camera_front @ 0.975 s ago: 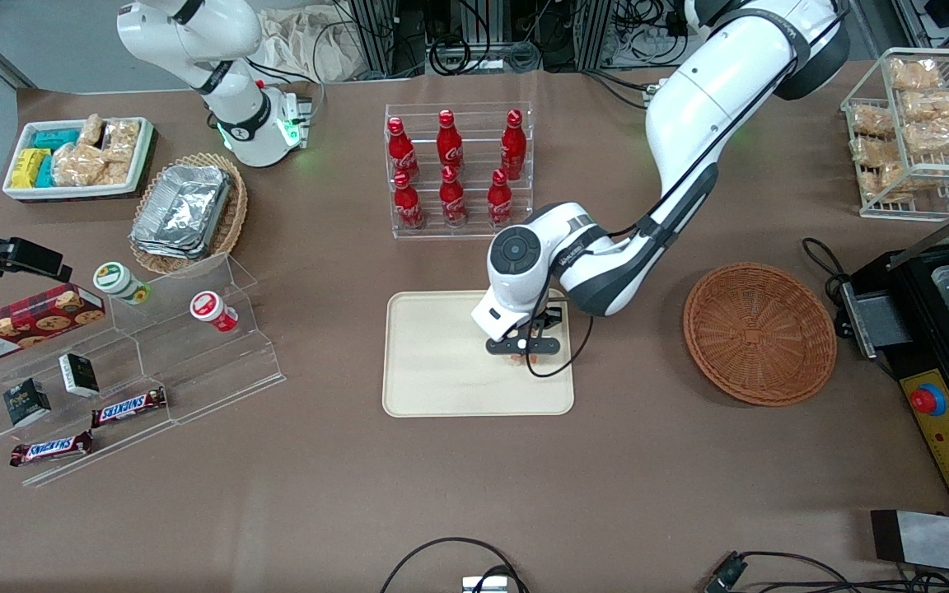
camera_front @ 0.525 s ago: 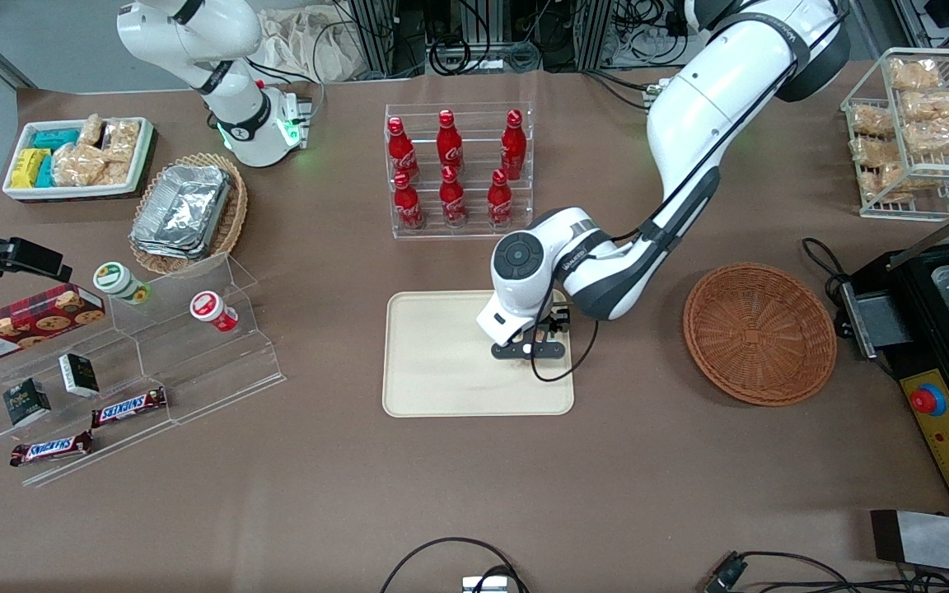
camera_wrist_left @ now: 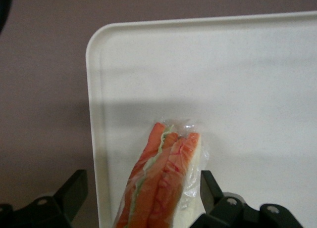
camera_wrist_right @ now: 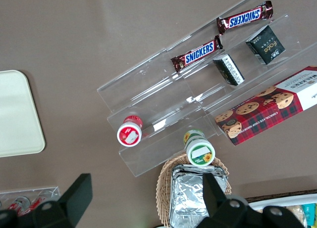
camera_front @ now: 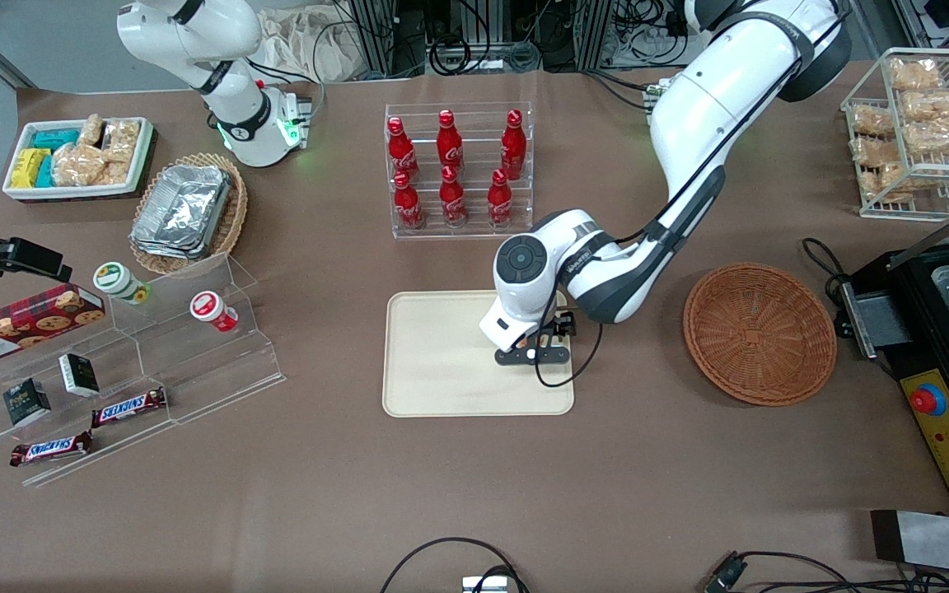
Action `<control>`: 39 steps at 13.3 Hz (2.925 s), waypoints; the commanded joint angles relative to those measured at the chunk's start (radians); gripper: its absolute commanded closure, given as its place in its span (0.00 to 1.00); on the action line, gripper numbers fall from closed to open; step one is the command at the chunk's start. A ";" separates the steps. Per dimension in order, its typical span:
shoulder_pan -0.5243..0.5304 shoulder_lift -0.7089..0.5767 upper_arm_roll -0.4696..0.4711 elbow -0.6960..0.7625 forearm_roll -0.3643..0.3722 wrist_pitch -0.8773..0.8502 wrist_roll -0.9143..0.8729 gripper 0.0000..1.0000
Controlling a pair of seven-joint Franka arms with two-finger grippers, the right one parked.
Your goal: Place sandwich from basket to tray
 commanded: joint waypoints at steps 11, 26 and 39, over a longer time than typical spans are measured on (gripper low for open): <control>0.040 -0.115 0.003 0.152 0.003 -0.221 -0.018 0.00; 0.299 -0.297 0.001 0.183 -0.168 -0.382 0.247 0.00; 0.235 -0.638 0.453 -0.056 -0.437 -0.408 0.900 0.00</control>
